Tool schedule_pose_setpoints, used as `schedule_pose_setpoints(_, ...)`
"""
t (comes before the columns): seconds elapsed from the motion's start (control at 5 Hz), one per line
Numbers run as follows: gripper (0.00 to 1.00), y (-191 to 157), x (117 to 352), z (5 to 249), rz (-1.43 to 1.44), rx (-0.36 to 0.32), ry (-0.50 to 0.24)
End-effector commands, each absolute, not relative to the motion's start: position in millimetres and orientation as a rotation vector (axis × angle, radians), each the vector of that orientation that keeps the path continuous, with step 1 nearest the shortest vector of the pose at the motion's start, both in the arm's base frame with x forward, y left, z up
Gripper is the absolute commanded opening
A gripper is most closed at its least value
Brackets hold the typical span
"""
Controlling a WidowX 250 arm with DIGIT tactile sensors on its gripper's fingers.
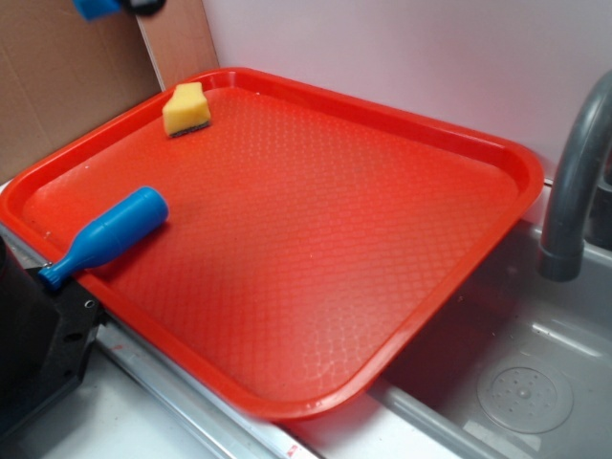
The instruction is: Grab the blue block.
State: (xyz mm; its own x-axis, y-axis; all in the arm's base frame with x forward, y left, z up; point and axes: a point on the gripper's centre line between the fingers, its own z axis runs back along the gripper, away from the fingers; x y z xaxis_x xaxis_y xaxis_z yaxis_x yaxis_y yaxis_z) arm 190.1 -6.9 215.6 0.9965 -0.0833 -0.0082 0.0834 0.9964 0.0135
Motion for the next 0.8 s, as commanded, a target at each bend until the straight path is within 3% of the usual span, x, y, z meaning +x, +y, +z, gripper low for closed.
schedule_pose_setpoints(0.0, 0.00, 10.1, 224.2, 228.8, 0.375, 0.019, -0.162)
schedule_pose_setpoints(0.2, 0.00, 7.5, 221.3, 228.0, 0.314, -0.024, -0.221)
schedule_pose_setpoints(0.4, 0.00, 4.9, 223.9, 214.4, 0.319, 0.007, -0.210)
schedule_pose_setpoints(0.6, 0.00, 1.4, 223.6, 209.7, 0.316, -0.012, -0.202)
